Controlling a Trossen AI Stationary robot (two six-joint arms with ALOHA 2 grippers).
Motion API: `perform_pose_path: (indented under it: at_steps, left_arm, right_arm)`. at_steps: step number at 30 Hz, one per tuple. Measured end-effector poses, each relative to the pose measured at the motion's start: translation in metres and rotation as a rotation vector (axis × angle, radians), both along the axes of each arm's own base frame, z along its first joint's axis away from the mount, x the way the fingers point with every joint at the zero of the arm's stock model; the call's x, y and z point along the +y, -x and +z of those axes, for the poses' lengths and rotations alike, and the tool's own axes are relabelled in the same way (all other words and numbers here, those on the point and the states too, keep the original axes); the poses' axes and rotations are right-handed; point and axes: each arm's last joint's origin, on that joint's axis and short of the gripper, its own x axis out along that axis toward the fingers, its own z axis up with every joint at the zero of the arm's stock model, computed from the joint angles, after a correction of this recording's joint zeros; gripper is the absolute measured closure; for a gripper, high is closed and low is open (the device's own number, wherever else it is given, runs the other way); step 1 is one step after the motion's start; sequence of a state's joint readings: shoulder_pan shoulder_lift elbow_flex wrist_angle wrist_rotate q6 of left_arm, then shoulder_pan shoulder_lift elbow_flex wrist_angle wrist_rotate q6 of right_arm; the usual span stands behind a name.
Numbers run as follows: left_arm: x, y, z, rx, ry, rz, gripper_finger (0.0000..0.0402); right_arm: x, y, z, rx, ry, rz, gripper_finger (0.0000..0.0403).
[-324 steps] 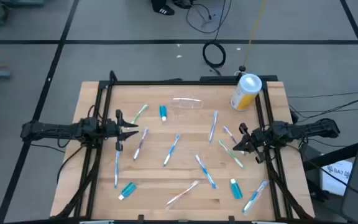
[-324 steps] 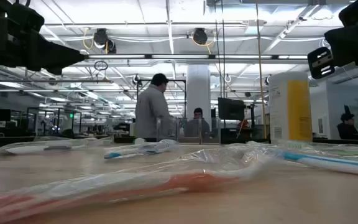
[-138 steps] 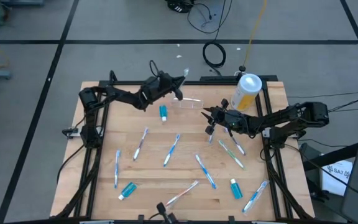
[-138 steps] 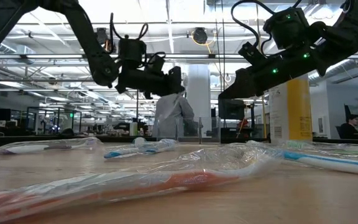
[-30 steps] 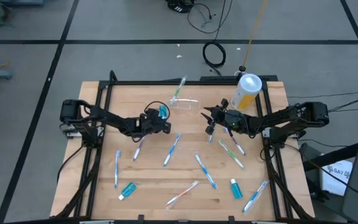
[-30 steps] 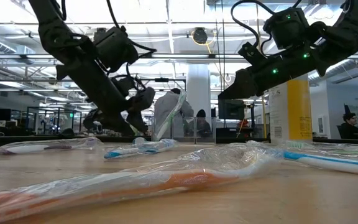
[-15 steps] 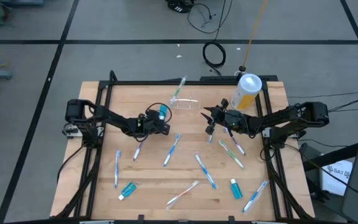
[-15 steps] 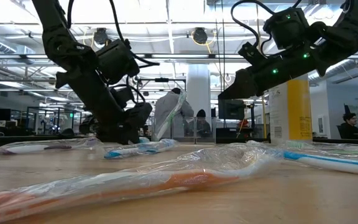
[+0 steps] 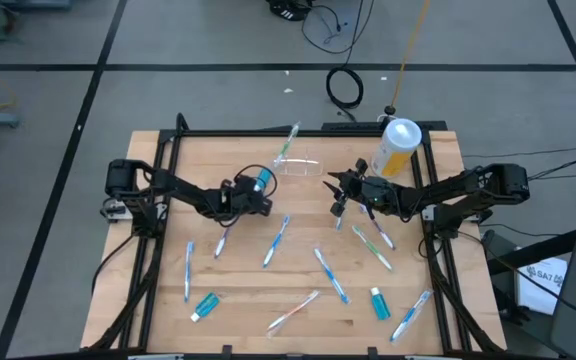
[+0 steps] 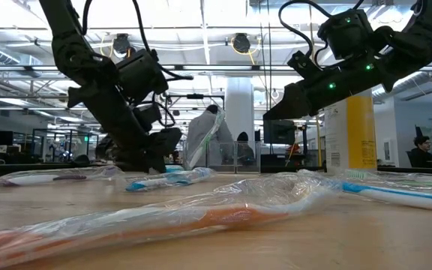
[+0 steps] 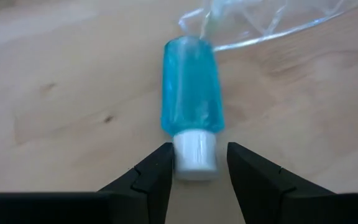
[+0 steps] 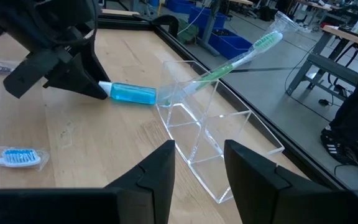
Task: Pick & Place toothbrushing station
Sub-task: Put the mouthwash into the transparent organizer
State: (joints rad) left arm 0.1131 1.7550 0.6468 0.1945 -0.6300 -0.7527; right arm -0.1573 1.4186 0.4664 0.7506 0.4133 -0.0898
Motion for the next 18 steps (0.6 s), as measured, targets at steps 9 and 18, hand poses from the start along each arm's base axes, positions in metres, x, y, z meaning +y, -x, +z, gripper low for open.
perform_pose_path:
  at_steps: [9,18]
  left_arm:
    - [0.0001,-0.0005,0.0004,0.004,-0.008,-0.011,0.0291]
    - [0.0000,0.0007,-0.0004,0.016,-0.007,-0.004,0.0282]
  right_arm:
    - [0.0000,0.0000,0.0000,0.000,0.000,0.000,0.0273]
    - [0.0000,0.0000,0.0000,0.000,0.000,0.000,0.0273]
